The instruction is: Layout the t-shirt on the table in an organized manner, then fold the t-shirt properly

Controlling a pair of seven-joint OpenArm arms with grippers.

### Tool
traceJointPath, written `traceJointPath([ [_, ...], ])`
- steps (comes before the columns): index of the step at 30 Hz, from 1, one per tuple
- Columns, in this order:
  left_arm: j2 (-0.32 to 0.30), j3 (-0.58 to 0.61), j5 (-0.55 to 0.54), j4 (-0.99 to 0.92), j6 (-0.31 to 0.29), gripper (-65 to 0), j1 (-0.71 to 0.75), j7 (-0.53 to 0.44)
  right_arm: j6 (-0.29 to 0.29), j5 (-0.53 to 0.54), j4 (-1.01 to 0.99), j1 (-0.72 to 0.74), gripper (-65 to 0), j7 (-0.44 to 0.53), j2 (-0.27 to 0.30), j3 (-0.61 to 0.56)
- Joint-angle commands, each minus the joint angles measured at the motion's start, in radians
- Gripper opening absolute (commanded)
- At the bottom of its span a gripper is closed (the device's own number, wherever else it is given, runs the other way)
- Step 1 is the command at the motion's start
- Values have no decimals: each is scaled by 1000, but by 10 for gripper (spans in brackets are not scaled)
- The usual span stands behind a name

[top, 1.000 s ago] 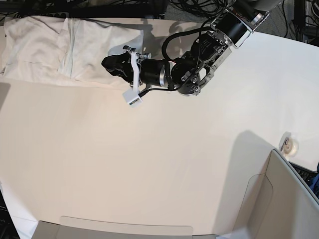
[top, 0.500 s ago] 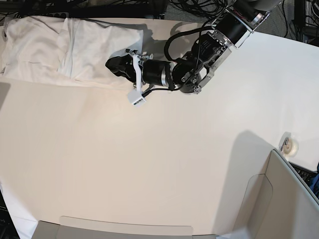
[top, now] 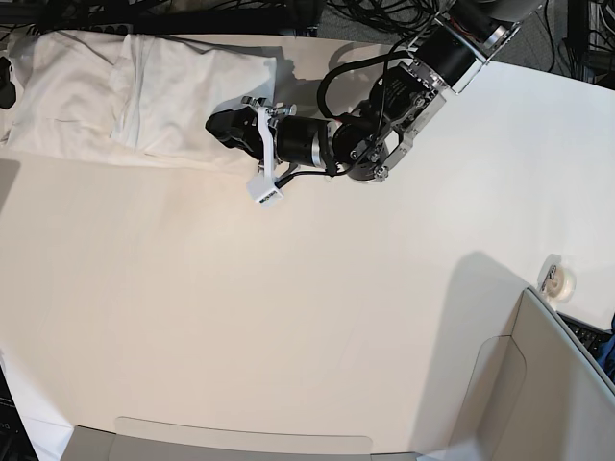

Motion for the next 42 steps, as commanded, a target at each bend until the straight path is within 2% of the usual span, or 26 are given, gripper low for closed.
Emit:
traceJointPath([
  [1, 5, -15, -20, 14, -8, -515, -17, -15, 26, 1, 16, 0, -152, 16, 29, 11],
  [4, 3, -15, -20, 14, -8, -515, -17, -15, 26, -45, 14, 0, -52, 16, 8, 12],
  [7, 2, -15, -20, 14, -8, -515, -17, -15, 26, -53, 14, 0, 0, 16, 1, 3],
  [12, 5, -15, -20, 14, -8, -515, -17, -15, 26, -53, 20, 0, 0, 16, -15, -2],
  [21, 5, -15, -20, 14, -8, -515, -17, -15, 26, -52, 14, 24, 0, 16, -18, -140],
  [34, 2, -15, -20, 14, -8, -515, -17, -15, 26, -56, 13, 21, 0, 16, -34, -187],
  [35, 2, -15, -20, 14, -8, -515, -17, -15, 26, -56, 13, 21, -11, 16, -34, -187],
  [37, 2, -15, -20, 14, -8, -515, -13, -15, 26, -56, 13, 21, -83, 16, -34, -187],
  [42, 0, -15, -20, 14, -8, -515, 7, -15, 26, -56, 11, 21, -348, 16, -34, -187],
])
